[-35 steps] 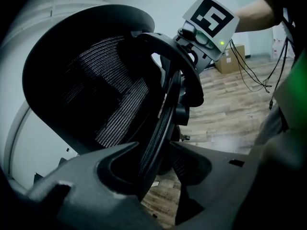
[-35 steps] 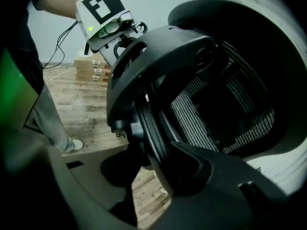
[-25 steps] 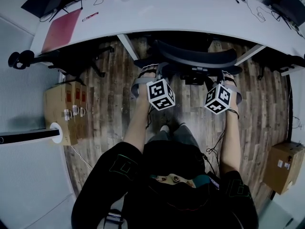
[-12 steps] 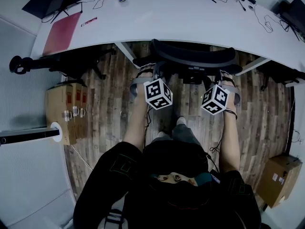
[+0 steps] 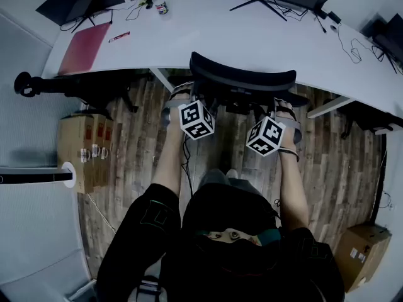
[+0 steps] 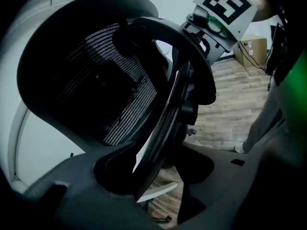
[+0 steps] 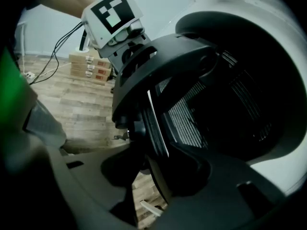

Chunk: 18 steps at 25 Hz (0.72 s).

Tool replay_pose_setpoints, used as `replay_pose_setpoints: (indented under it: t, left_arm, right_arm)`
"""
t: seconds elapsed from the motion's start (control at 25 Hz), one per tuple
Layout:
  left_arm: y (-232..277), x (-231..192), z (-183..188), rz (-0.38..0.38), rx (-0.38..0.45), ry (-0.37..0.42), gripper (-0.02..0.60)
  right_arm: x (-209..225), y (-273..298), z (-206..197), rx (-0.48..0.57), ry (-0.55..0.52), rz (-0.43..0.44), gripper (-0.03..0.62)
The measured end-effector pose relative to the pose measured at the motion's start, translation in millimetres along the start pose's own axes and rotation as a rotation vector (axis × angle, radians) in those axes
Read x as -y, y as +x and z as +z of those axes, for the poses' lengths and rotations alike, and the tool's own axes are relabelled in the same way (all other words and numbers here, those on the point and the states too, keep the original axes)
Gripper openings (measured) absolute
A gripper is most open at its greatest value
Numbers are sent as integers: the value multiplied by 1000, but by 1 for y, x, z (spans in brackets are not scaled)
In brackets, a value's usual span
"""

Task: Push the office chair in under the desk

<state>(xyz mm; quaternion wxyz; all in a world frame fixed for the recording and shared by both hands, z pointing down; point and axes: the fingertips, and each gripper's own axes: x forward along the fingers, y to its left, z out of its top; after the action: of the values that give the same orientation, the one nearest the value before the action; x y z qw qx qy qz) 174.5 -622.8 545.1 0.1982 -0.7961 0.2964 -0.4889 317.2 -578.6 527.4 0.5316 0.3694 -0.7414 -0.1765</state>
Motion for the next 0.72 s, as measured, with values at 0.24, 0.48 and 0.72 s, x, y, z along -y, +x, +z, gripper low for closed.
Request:
replay_pose_setpoints:
  t: [0.24,0.48,0.72]
  left_arm:
    - [8,-19,-14,7,-10,1,250]
    - [17,-34,-27,49,-21,10,267]
    - [17,-36,-29,126,-16,-17,290]
  right_arm:
    - [1,10,18,29,-43,66,153]
    - [2,21,32,37,-52,35,154]
    - [1,21,35,59,-43,-36,170]
